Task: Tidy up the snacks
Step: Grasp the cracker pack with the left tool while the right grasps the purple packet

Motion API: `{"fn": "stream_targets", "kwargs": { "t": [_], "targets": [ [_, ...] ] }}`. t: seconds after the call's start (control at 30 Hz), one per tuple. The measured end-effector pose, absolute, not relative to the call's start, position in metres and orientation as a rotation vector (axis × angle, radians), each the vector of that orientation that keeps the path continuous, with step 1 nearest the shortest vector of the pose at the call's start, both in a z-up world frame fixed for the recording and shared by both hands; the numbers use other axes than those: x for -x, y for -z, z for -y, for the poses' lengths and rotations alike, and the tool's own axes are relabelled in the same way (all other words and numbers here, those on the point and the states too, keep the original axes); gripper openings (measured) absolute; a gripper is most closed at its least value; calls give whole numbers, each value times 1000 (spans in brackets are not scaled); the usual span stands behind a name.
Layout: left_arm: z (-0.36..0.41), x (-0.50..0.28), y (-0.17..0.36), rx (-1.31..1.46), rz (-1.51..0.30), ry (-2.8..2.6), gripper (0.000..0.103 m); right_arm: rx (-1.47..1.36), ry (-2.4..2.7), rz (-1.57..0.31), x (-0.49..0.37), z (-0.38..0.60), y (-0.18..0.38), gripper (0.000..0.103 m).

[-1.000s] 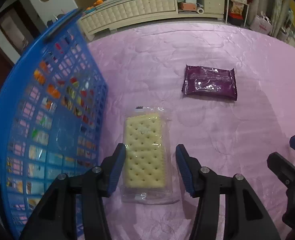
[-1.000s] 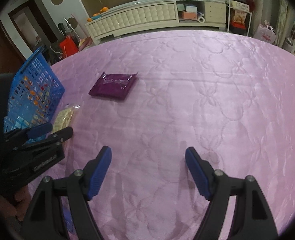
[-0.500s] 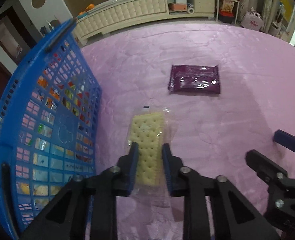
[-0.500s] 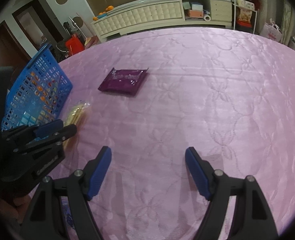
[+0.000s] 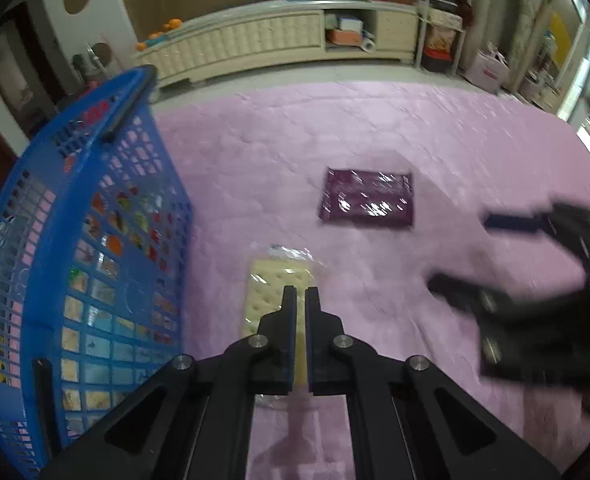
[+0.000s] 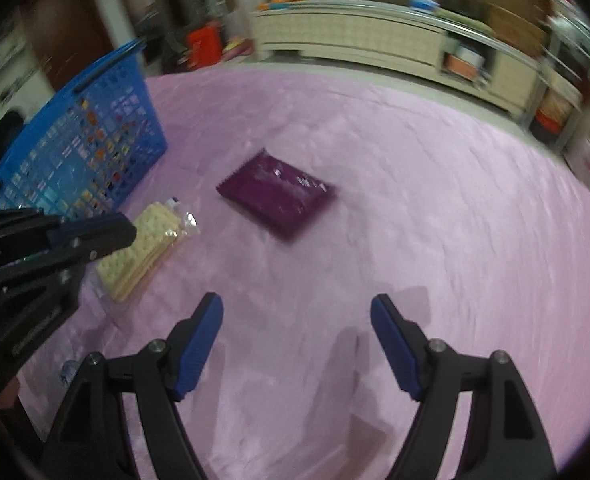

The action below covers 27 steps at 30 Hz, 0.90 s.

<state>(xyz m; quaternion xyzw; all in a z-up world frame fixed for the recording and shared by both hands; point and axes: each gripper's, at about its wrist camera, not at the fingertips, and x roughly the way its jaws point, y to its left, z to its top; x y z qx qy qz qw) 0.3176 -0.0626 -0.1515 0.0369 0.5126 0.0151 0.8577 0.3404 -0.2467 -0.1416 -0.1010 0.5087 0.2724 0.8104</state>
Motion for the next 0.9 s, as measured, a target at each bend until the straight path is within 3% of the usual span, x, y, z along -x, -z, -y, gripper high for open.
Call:
{"fn": "stream_targets", "kwargs": {
  "t": [0.07, 0.13, 0.17, 0.2, 0.37, 0.63, 0.83, 0.9],
  "targets": [
    [64, -312, 152, -104, -1072, -13, 5, 277, -621, -1065, -354, 239, 140, 80],
    [65, -308, 149, -121, -1078, 0, 28, 310, -670, -1062, -365, 232, 140, 80],
    [66, -306, 148, -131, -1077, -3, 54, 319, -692, -1065, -369, 229, 141, 80],
    [67, -304, 146, -146, -1065, -7, 65, 333, -721, -1066, -374, 226, 143, 80],
    [72, -304, 149, -214, -1058, -31, 73, 377, -801, -1070, -385, 213, 152, 80],
    [60, -330, 181, -214, -1158, -43, 74, 495, -896, -1050, -413, 188, 161, 80],
    [37, -345, 185, -36, -1226, 1, 74, 595, -1008, -1015, -421, 173, 167, 80],
    [30, -347, 187, 16, -1233, 0, 69, 659, -1024, -1007, -419, 170, 170, 80]
  ]
}}
